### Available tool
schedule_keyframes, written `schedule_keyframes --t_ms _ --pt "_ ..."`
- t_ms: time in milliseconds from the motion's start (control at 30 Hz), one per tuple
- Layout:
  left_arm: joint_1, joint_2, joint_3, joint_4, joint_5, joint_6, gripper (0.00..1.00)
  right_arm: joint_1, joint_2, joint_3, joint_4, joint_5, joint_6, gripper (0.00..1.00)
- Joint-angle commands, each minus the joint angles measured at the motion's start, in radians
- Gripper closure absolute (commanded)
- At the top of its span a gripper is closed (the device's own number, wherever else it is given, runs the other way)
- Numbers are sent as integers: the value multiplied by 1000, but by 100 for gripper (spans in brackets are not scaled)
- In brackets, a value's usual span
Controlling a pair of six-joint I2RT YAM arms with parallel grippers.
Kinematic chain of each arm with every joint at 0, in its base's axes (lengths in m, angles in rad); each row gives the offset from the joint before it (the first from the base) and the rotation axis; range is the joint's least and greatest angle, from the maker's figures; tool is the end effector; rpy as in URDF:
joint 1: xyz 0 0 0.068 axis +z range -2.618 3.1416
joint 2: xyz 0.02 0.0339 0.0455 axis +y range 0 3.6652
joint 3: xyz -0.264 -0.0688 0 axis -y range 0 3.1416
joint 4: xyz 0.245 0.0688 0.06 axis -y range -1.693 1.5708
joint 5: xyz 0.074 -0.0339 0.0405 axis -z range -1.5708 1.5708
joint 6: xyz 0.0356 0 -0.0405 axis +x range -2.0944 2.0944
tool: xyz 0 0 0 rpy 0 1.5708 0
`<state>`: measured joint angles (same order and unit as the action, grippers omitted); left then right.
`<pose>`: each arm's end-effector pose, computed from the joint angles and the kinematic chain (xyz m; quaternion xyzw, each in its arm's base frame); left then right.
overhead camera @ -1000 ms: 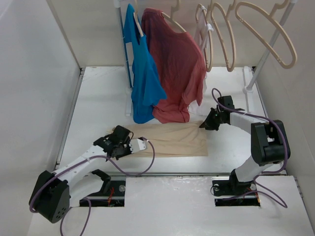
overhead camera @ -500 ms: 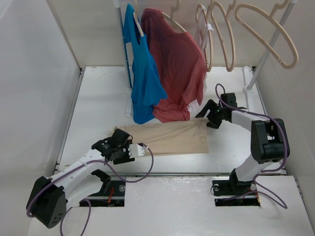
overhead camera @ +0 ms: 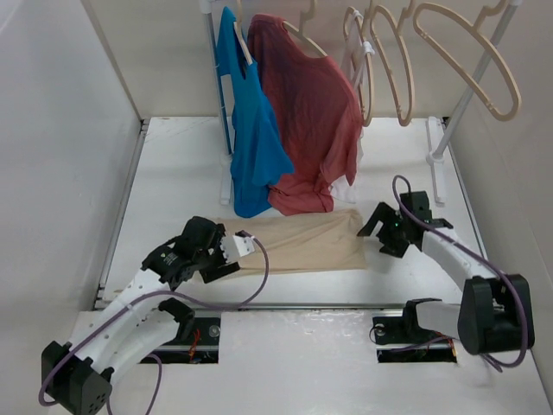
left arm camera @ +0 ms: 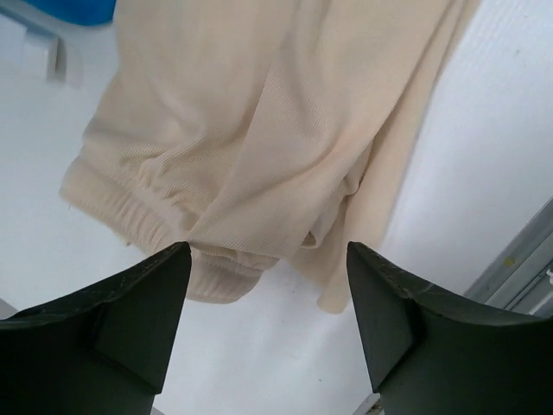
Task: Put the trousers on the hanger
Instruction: Fold the trousers at the center of the board.
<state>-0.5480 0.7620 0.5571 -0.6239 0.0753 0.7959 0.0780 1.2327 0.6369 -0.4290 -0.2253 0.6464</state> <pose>0.1310 -0.0831 0.2239 0.5904 0.7204 0.0100 0.3638 0.2240 0.0255 0.1818 0.2392 0.9270 0.1962 0.2122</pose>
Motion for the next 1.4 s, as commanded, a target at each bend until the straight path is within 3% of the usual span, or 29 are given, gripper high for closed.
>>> schedule_keyframes --t_ms 0,67,200,267,367,533,667,767,933,1167,1267,1300,1367 --pt "13 32 62 19 -2 -73 31 9 -82 -89 -60 -9 67 8" --pt "13 81 192 29 46 -86 35 34 -140 -111 -86 -9 110 10" --pt "-55 343 464 46 206 -118 49 43 -190 -132 -96 33 133 18" --pt "-110 443 615 -5 219 -156 52 43 -190 -132 -82 24 133 25" --pt "-109 536 690 -81 263 -127 54 63 -179 -152 -73 7 133 26" --pt "-70 416 511 -122 340 -1 55 63 -263 -200 -63 -14 162 25" --pt "-70 289 338 -70 198 -1 47 63 -231 -212 -42 -23 151 22" --pt "-70 280 225 74 70 -81 40 72 -184 -186 -31 -32 130 22" --pt "-49 390 233 197 40 -219 34 92 -170 -140 -40 0 118 22" --pt "8 569 268 266 14 -299 34 111 -170 -149 -20 9 139 22" --pt "19 589 259 266 38 -299 47 111 -170 -158 -11 9 139 22" --pt "19 589 247 266 38 -299 62 111 -170 -158 -2 9 139 22" --pt "19 589 238 266 52 -299 84 111 -160 -158 10 18 139 23"
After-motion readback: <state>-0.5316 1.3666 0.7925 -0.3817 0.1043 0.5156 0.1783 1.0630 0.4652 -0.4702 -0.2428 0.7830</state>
